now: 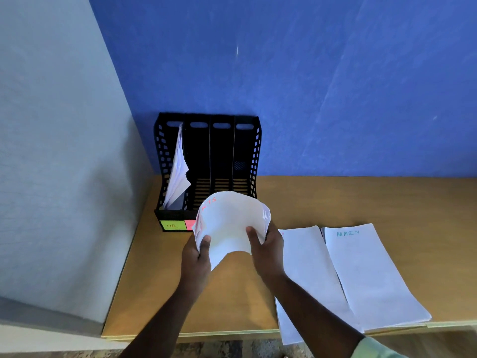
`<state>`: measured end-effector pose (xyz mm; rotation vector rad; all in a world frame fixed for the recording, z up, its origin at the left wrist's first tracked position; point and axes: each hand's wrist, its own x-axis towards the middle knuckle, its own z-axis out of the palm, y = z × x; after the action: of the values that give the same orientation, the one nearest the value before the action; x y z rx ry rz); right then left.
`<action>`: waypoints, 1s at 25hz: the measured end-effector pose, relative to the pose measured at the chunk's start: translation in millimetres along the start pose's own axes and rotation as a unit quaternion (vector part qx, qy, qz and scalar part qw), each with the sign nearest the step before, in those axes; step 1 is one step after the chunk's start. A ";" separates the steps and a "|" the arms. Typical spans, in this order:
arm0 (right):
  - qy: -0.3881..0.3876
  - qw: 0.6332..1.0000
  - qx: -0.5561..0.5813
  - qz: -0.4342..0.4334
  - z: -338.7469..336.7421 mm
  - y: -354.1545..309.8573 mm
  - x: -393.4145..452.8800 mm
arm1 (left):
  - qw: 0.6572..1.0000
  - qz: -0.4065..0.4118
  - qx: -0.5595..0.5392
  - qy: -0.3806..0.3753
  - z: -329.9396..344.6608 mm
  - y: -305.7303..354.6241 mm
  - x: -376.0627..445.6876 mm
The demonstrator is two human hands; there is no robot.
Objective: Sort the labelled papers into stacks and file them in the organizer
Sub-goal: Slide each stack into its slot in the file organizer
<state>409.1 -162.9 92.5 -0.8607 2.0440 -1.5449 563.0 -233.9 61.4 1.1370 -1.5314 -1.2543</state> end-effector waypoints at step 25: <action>-0.080 0.863 0.396 0.303 -35.9 45.3 10.5 | 0.978 -0.193 -0.055 0.049 -19.2 -20.4 5.9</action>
<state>367.9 -137.2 59.5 -0.0073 1.1719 -1.6240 582.9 -245.9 44.5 1.4456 -1.1864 -1.4914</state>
